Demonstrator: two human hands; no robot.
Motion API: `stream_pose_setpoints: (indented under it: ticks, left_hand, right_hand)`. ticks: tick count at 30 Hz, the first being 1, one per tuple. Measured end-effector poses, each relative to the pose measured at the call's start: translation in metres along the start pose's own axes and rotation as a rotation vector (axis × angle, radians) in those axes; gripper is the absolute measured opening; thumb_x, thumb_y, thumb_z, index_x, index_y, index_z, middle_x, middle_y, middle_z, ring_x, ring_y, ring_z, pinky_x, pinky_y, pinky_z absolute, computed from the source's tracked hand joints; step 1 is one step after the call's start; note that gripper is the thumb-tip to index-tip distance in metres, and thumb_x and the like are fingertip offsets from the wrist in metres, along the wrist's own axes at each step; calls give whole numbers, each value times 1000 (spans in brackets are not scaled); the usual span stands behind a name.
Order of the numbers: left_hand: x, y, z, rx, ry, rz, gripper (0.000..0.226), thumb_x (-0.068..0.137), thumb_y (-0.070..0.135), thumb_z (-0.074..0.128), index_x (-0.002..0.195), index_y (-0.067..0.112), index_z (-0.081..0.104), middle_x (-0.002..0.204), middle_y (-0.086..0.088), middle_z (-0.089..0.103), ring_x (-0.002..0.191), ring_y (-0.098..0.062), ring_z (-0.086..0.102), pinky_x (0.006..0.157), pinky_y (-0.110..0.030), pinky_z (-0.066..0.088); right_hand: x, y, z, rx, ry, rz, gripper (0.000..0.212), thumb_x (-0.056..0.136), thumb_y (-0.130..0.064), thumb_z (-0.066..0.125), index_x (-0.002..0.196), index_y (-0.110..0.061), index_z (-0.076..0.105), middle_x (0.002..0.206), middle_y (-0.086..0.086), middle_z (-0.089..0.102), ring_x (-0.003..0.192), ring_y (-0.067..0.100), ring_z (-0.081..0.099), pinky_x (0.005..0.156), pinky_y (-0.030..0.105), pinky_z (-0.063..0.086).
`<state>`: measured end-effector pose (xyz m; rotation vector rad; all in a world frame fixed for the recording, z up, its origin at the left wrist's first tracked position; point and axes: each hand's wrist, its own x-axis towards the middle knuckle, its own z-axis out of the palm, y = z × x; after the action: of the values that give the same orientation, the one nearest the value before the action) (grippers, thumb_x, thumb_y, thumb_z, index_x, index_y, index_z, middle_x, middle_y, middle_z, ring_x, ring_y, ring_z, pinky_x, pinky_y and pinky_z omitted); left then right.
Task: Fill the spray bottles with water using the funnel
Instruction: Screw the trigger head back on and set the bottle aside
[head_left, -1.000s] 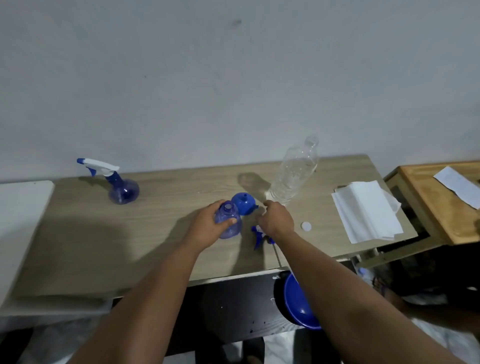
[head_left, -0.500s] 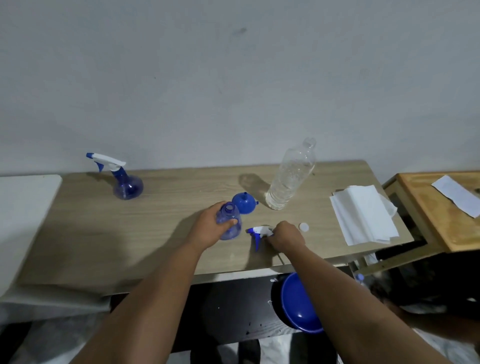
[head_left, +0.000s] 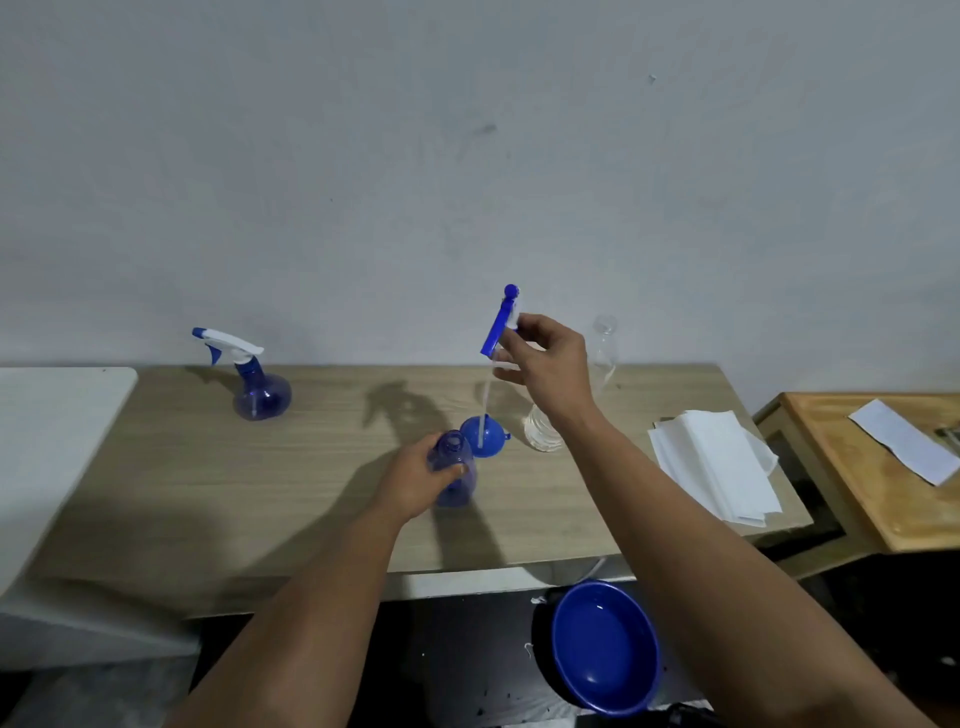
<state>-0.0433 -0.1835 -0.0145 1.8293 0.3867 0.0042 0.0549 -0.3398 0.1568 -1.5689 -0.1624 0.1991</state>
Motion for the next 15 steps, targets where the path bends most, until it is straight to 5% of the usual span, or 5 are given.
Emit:
stream_pose_setpoints:
  ticks: [6, 11, 15]
  left_hand:
    - [-1, 1, 1, -30, 9, -29, 47, 81, 16, 83, 113, 43, 60, 105, 25, 69, 102, 3, 65, 93, -21, 50]
    - [-2, 4, 1, -32, 10, -48, 47, 81, 17, 84, 116, 38, 60, 107, 20, 70, 101, 5, 64, 90, -20, 48]
    - [-2, 2, 2, -23, 15, -24, 45, 81, 15, 84, 116, 33, 62, 105, 21, 70, 92, 15, 64, 85, -12, 47]
  right_hand:
    - [-11, 6, 17, 63, -16, -45, 19, 97, -12, 73, 115, -5, 74, 108, 13, 75, 83, 20, 78, 78, 37, 66]
    - [-8, 33, 22, 27, -55, -26, 18, 97, -11, 73, 114, -7, 73, 116, 16, 74, 93, 31, 78, 76, 33, 64]
    - [-8, 67, 22, -149, -104, 10, 14, 94, -14, 74, 108, -18, 76, 105, 3, 79, 88, 25, 78, 80, 39, 63]
